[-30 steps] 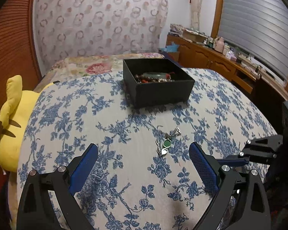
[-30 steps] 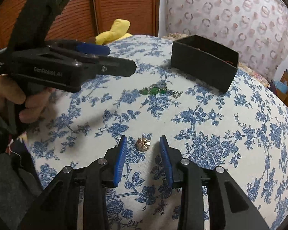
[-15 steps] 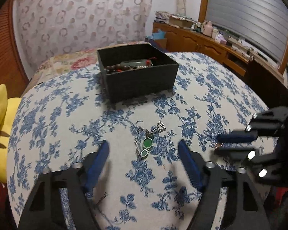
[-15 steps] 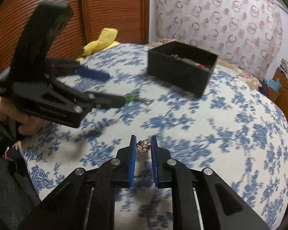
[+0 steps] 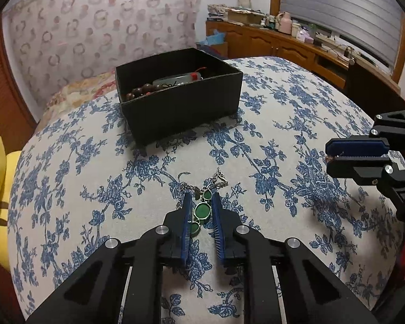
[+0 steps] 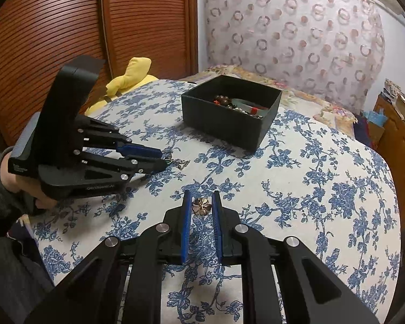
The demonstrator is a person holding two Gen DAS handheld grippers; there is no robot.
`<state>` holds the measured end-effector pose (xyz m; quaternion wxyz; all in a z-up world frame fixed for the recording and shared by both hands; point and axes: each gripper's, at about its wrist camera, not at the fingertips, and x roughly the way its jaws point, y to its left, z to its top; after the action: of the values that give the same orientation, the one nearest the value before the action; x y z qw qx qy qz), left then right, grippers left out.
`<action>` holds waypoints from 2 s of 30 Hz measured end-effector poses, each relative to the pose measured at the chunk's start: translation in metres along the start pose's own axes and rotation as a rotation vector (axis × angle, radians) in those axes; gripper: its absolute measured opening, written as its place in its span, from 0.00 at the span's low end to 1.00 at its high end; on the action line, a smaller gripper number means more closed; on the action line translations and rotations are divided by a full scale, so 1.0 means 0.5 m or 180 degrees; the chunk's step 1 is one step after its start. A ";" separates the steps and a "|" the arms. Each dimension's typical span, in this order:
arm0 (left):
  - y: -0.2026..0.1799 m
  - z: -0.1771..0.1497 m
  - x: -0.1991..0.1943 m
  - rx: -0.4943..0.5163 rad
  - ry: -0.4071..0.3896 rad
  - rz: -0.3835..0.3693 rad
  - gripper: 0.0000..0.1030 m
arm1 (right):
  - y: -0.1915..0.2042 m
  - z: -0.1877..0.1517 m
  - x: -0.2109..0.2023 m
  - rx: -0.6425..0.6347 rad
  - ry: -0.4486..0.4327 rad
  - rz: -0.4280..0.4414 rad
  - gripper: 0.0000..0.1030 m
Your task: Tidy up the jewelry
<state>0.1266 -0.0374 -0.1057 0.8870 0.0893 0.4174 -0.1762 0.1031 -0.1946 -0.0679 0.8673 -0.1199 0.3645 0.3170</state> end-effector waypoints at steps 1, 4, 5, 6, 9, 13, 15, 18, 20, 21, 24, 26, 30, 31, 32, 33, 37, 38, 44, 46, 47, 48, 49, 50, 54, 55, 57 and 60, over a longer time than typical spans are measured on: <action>0.002 0.001 0.000 0.0000 0.0002 -0.0017 0.10 | 0.000 0.001 0.001 -0.0006 -0.0003 0.0002 0.16; 0.013 0.011 -0.004 -0.0074 -0.0040 -0.0040 0.10 | -0.003 0.012 0.002 -0.0010 -0.0037 0.0004 0.16; 0.016 0.016 -0.008 -0.0099 -0.0072 -0.0051 0.10 | -0.007 0.021 0.002 -0.0005 -0.0060 -0.0004 0.16; 0.020 0.022 -0.015 -0.0124 -0.0117 -0.0074 0.10 | -0.007 0.025 0.004 -0.0006 -0.0076 -0.0011 0.16; 0.032 0.053 -0.046 -0.0204 -0.0277 -0.0132 0.10 | -0.018 0.052 0.001 -0.0006 -0.0162 -0.0039 0.16; 0.046 0.108 -0.088 -0.0245 -0.0497 -0.0122 0.10 | -0.030 0.093 0.000 -0.0014 -0.0275 -0.0076 0.16; 0.052 0.134 -0.100 -0.0273 -0.0574 -0.0126 0.10 | -0.038 0.116 0.003 -0.0014 -0.0330 -0.0099 0.16; 0.064 0.170 -0.111 -0.0326 -0.0666 -0.0153 0.10 | -0.053 0.146 0.011 0.0008 -0.0401 -0.0130 0.16; 0.070 0.193 -0.113 -0.0352 -0.0709 -0.0137 0.10 | -0.066 0.165 0.021 0.0043 -0.0428 -0.0151 0.16; 0.072 0.205 -0.113 -0.0351 -0.0731 -0.0115 0.10 | -0.070 0.170 0.024 0.0053 -0.0439 -0.0156 0.16; 0.078 0.227 -0.111 -0.0354 -0.0785 -0.0096 0.10 | -0.090 0.190 0.041 0.0121 -0.0458 -0.0128 0.16; 0.081 0.239 -0.103 -0.0365 -0.0782 -0.0077 0.10 | -0.101 0.201 0.057 0.0159 -0.0460 -0.0105 0.16; 0.092 0.255 -0.084 -0.0409 -0.0771 -0.0034 0.10 | -0.116 0.211 0.091 0.0192 -0.0427 -0.0090 0.16; 0.095 0.257 -0.079 -0.0424 -0.0767 -0.0025 0.10 | -0.119 0.213 0.100 0.0205 -0.0413 -0.0076 0.16; 0.099 0.258 -0.072 -0.0447 -0.0756 -0.0011 0.11 | -0.121 0.215 0.109 0.0215 -0.0399 -0.0068 0.16; 0.102 0.258 -0.067 -0.0461 -0.0741 0.0010 0.11 | -0.122 0.216 0.117 0.0222 -0.0395 -0.0052 0.16; 0.113 0.244 -0.054 -0.0532 -0.0719 0.0129 0.40 | -0.132 0.220 0.137 0.0302 -0.0377 -0.0031 0.28; 0.114 0.237 -0.055 -0.0540 -0.0732 0.0165 0.44 | -0.136 0.220 0.139 0.0335 -0.0372 -0.0029 0.29; 0.111 0.200 -0.077 -0.0581 -0.0830 0.0326 0.73 | -0.144 0.210 0.112 0.0422 -0.0453 -0.0103 0.40; 0.103 0.191 -0.088 -0.0564 -0.0870 0.0399 0.82 | -0.143 0.200 0.092 0.0440 -0.0518 -0.0172 0.55; 0.097 0.182 -0.098 -0.0557 -0.0903 0.0441 0.86 | -0.139 0.191 0.075 0.0463 -0.0569 -0.0239 0.57; 0.094 0.175 -0.105 -0.0558 -0.0926 0.0456 0.88 | -0.139 0.185 0.062 0.0482 -0.0606 -0.0290 0.61; 0.088 0.165 -0.116 -0.0569 -0.0955 0.0465 0.91 | -0.139 0.179 0.050 0.0496 -0.0635 -0.0320 0.65; 0.083 0.157 -0.125 -0.0572 -0.0979 0.0480 0.92 | -0.133 0.169 0.033 0.0521 -0.0674 -0.0374 0.68; 0.060 0.122 -0.156 -0.0591 -0.1038 0.0525 0.92 | -0.106 0.125 -0.033 0.0608 -0.0855 -0.0503 0.82; 0.056 0.113 -0.163 -0.0593 -0.1053 0.0538 0.92 | -0.102 0.117 -0.046 0.0630 -0.0888 -0.0525 0.86; 0.046 0.092 -0.175 -0.0603 -0.1053 0.0561 0.92 | -0.089 0.096 -0.073 0.0671 -0.0950 -0.0567 0.90; 0.033 0.067 -0.191 -0.0651 -0.1051 0.0650 0.92 | -0.071 0.068 -0.104 0.0737 -0.1014 -0.0597 0.95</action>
<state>0.1004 -0.0097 -0.0108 0.9610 0.0107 0.2711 -0.0545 0.1169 -0.2310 -0.0076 0.9476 -0.0013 0.2440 0.2059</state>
